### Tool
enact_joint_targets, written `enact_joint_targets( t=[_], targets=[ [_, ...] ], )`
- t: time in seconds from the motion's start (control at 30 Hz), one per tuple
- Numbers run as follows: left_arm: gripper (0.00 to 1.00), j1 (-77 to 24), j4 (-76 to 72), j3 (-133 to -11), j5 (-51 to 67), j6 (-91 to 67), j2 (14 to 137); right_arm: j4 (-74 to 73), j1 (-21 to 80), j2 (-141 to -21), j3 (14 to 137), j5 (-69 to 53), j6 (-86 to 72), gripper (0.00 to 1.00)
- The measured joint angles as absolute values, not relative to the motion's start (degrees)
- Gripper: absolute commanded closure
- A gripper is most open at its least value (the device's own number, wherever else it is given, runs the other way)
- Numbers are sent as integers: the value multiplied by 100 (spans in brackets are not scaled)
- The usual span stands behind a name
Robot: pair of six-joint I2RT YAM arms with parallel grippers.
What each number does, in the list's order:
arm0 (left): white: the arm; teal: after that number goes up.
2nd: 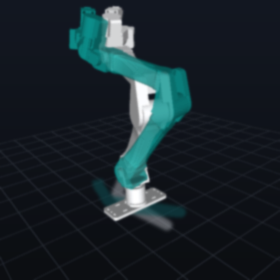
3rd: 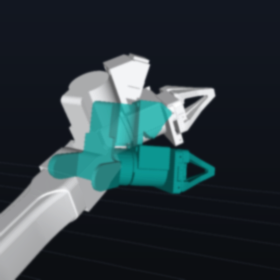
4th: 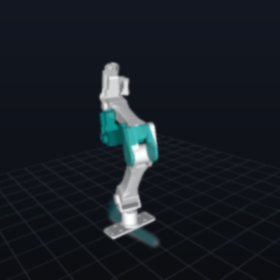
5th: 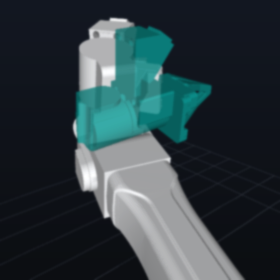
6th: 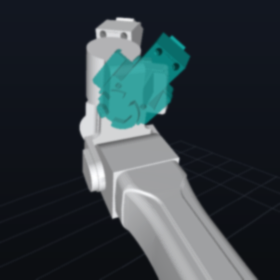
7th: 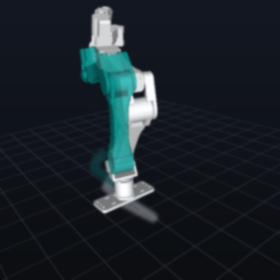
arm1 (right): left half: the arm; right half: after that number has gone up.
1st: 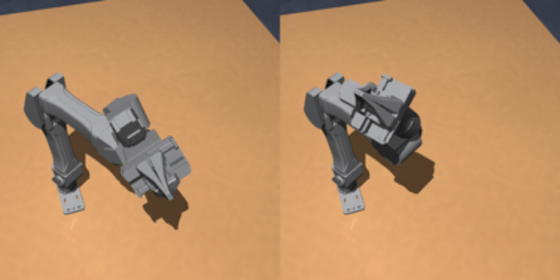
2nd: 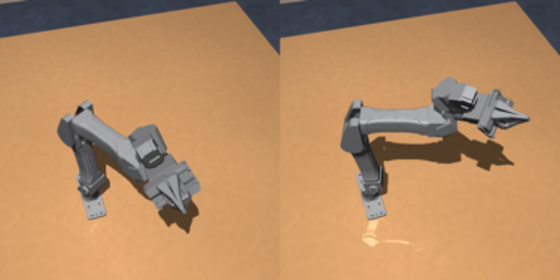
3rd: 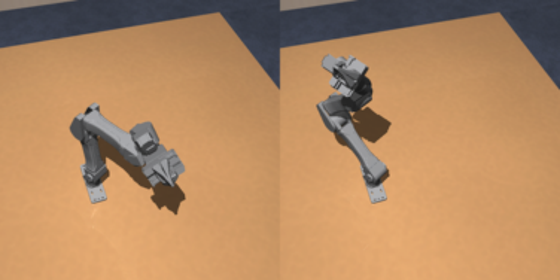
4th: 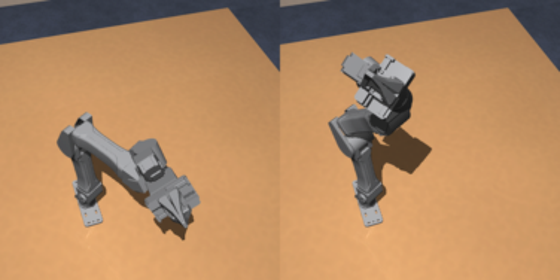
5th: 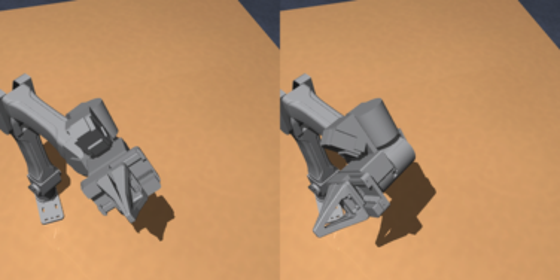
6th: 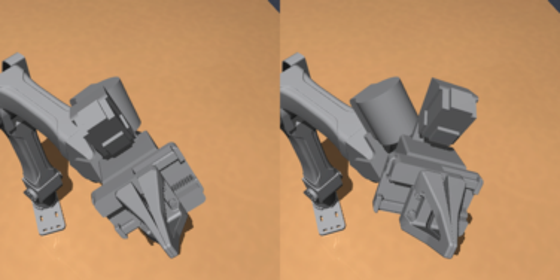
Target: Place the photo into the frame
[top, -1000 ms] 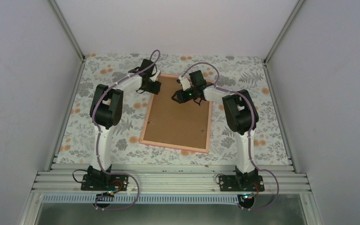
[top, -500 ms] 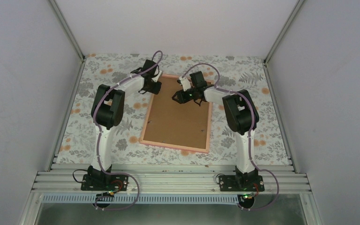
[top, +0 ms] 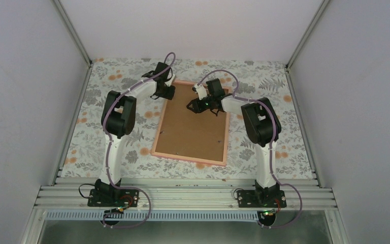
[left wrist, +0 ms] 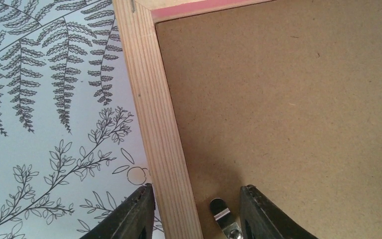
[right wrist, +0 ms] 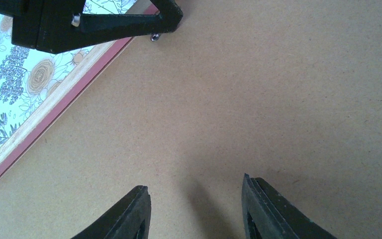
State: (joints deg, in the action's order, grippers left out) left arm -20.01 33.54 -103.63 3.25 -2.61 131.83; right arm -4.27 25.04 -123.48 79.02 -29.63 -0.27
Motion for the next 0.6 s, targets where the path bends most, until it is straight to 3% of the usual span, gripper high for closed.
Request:
enact_joint_targets(
  t=[0.37, 0.6],
  targets=[
    [90, -1968, 3024, -9990, 178, -200, 13008, -429, 2504, -12331, 7878, -2926, 25, 54],
    [92, -1964, 2884, -9647, 123, -193, 12809, -377, 2550, -12151, 7575, -3037, 47, 54]
  ],
)
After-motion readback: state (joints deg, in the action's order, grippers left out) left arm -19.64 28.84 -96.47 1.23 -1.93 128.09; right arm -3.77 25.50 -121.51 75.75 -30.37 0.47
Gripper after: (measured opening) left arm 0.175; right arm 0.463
